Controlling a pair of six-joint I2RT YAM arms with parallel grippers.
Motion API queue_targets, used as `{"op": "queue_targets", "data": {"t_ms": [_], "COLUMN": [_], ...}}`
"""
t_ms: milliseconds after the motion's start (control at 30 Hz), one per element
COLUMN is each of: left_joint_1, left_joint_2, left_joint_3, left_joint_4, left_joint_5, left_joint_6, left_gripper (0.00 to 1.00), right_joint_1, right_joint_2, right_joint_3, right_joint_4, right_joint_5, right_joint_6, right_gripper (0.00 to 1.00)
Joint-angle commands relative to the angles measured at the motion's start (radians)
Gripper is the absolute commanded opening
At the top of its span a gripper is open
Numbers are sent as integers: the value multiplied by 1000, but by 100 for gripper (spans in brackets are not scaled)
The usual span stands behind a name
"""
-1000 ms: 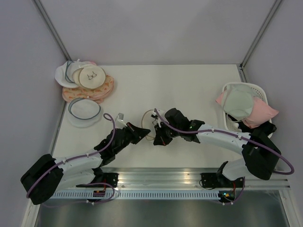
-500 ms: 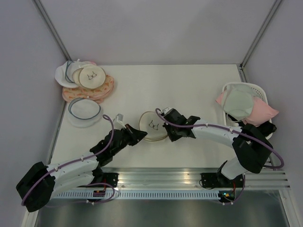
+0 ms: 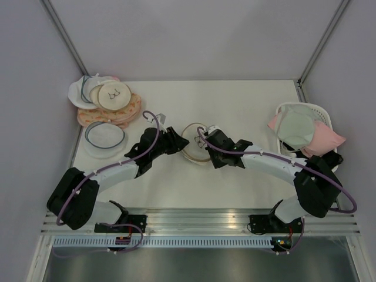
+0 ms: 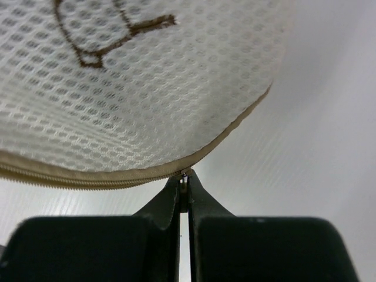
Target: Unzip the laundry bag and remove the bra
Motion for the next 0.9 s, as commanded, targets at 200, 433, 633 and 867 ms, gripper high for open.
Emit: {"op": "queue_targets", "data": {"t_ms": [200,433,633,867], "left_joint_1": [30,-27,-74,-90], "left_joint_2": [-66,-290,-342,-263], "left_joint_3": [60,-135,-243,-282], "left_joint_4": [-128,-155,-92,58], "left_joint_5": [-79,-16,73,49], "left_joint_6": [-31,-231,-372,-447], "left_gripper": [78,79,79,78], "right_joint_1": [-1,4,41,93], "right_joint_2": [-86,-116,-96,-44], "right_joint_3": [-43,-112,-113,-77], "right_joint_4": [53,331,421,395], "right_joint_5": [-170,-662,-746,-731], "right_joint_6": [3,19,49,23], "right_gripper": [0,0,0,0]}}
